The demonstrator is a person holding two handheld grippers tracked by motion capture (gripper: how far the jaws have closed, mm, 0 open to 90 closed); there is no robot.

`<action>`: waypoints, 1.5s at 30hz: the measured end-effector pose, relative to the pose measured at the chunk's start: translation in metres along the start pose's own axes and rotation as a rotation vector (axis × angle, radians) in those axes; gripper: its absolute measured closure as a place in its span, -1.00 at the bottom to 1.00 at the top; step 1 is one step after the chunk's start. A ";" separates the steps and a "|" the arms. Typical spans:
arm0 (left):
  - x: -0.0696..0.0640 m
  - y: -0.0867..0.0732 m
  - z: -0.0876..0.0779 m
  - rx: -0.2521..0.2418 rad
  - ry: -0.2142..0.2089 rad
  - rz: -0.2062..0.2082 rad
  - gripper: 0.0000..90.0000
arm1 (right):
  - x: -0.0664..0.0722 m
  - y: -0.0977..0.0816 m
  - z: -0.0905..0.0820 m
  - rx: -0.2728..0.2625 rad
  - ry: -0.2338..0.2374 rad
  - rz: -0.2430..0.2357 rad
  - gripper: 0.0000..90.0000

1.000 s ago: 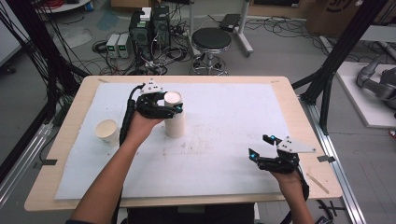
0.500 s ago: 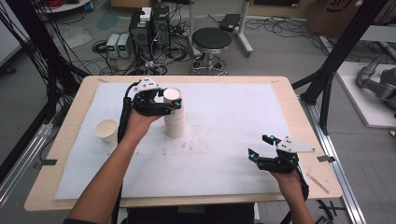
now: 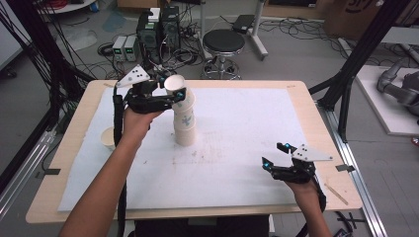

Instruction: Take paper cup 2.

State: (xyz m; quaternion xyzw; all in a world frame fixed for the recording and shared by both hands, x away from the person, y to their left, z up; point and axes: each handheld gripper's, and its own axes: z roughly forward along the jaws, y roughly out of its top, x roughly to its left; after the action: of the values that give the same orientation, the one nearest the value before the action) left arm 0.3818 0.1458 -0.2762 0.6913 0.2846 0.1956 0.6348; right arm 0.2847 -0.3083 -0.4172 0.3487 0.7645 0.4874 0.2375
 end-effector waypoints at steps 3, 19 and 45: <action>-0.005 0.005 -0.010 -0.020 -0.008 0.011 -0.24 | 0.000 0.000 0.000 0.004 0.001 0.002 -0.52; -0.022 -0.020 -0.062 -0.034 -0.018 0.048 -0.22 | 0.001 0.000 0.000 0.007 0.001 -0.003 -0.52; -0.042 -0.118 -0.070 0.044 -0.024 0.076 -0.22 | 0.004 0.000 0.004 0.019 0.010 -0.006 -0.52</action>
State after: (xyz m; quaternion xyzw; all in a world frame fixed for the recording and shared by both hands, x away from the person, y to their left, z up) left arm 0.2883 0.1764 -0.3811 0.7176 0.2546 0.2050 0.6150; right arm 0.2851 -0.3030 -0.4187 0.3464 0.7712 0.4812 0.2317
